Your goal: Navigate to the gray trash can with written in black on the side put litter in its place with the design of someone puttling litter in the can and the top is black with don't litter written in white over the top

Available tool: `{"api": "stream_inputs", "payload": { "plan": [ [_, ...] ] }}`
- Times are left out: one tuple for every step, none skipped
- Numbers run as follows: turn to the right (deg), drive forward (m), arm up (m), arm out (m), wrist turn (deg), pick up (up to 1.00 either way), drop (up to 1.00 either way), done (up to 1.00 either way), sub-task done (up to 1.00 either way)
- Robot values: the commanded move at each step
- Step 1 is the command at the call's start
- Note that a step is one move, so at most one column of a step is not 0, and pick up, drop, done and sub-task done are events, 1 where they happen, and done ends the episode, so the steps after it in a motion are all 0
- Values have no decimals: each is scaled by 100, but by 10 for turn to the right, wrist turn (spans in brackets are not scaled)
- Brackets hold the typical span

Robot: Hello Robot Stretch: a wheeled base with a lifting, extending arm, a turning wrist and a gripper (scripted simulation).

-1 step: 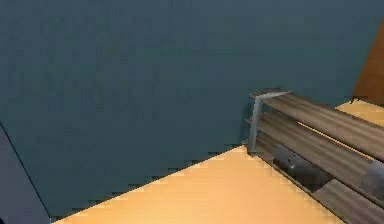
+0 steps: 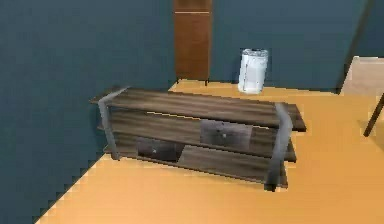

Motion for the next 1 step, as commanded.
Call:
{"api": "stream_inputs", "payload": {
  "plan": [
    [450,0,0,0,0,0,0,0,0]
  ]
}}
